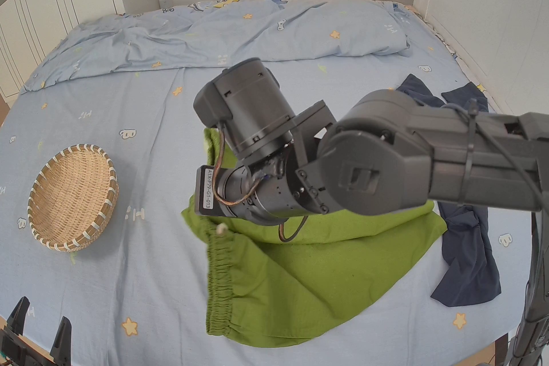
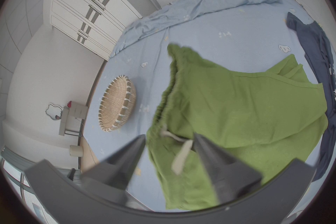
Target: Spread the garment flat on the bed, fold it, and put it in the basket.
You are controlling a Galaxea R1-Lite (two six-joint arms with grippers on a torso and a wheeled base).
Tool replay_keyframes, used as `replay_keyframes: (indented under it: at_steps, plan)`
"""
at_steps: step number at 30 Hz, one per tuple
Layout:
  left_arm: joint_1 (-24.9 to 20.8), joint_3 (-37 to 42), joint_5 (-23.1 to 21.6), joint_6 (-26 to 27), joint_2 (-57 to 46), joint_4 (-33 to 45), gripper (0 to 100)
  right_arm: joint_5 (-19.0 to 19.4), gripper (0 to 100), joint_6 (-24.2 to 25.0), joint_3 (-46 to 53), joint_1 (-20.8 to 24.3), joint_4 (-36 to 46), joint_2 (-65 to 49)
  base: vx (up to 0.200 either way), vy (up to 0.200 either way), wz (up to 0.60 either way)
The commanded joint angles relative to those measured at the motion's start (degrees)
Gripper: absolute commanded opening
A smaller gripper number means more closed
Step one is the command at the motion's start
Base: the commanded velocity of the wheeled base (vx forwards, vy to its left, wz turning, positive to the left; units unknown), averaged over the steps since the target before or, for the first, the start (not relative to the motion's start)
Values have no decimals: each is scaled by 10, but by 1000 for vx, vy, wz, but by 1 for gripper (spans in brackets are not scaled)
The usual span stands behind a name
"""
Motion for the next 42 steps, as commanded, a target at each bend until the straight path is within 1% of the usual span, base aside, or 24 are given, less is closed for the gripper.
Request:
replay_keyframes:
  at_steps: [1, 4, 7, 11, 13, 14, 15, 17, 18, 19, 21, 23, 24, 25, 26, 27, 28, 29, 31, 32, 34, 36, 40, 42]
  plan:
    - [1, 10, 0, 0, -6, 0, 100, 2, 100, -15, 0, -3, 2, 27, 0, 0, 0]
    - [1, 10, 0, 0, -6, 0, 100, 2, 100, -30, 0, 2, 15, 34, 0, 0, 0]
    - [1, 10, 0, 0, -6, 0, 100, 2, 100, -29, 0, 1, 26, 37, 0, 0, 0]
    - [1, 10, 0, 0, -6, 0, 100, 3, 100, -23, 0, -12, 46, 31, 0, 0, 0]
    - [1, 10, 0, 0, -6, 0, 100, 6, 100, -13, 0, -36, 73, 7, 0, 0, 0]
    - [1, 10, 0, 0, -5, 0, 100, 7, 100, -11, 0, -37, 74, 4, 0, 0, 0]
    - [1, 10, 0, 0, -6, 0, 100, 31, 100, 0, 21, -57, 87, -46, 0, 0, 0]
    - [0, 10, 0, 0, -6, 0, 100, 70, 100, 1, 85, -88, 76, -95, 0, 0, 0]
    - [1, 10, 0, 0, -6, 0, 100, 74, 100, 1, 89, -91, 75, -98, 0, 0, 0]
    - [1, 10, 0, 0, -6, 0, 100, 109, 100, 0, 160, -123, 46, -149, 0, 0, 0]
    - [1, 10, 0, 0, -6, 0, 100, 123, 100, -1, 211, -144, 22, -181, 0, 0, 0]
    - [0, 10, 0, 0, -6, 0, 100, 152, 100, -4, 326, -198, -58, -240, 0, 0, 0]
    - [1, 10, 0, 0, -6, 0, 100, 163, 100, -4, 371, -215, -94, -261, 0, 0, 0]
    - [1, 10, 0, 0, -6, 0, 100, 167, 100, -4, 391, -223, -109, -268, 0, 0, 0]
    - [1, 10, 0, 0, -5, 0, 100, 180, 100, -4, 441, -245, -150, -289, 0, 0, 0]
    - [1, 10, 0, 0, -5, 0, 100, 180, 100, -4, 441, -245, -150, -289, 0, 0, 0]
    - [1, 10, 0, 2, -6, 0, 100, 206, 100, -9, 530, -282, -220, -321, 0, 0, 0]
    - [1, 10, -1, 4, -6, -1, 100, 220, 100, -16, 574, -297, -256, -339, 0, 0, 0]
    - [1, 10, -1, 3, -6, -1, 100, 224, 100, -20, 590, -303, -268, -344, 0, 0, 0]
    - [1, 10, -3, 4, -5, -1, 100, 247, 100, -37, 663, -334, -328, -370, 0, 0, 0]
    - [2, 10, -3, 6, -6, -1, 100, 256, 100, -45, 690, -344, -352, -381, 0, 0, 0]
    - [2, 10, -4, 19, -6, -2, 100, 274, 100, -54, 718, -357, -391, -392, 0, 0, 0]
    - [2, 10, -4, 28, -6, -2, 100, 277, 100, -55, 718, -356, -393, -403, 0, 0, 0]
    - [2, -10, -3, 20, -6, -12, 100, 277, 100, -55, 719, -356, -392, -416, 0, 0, 0]
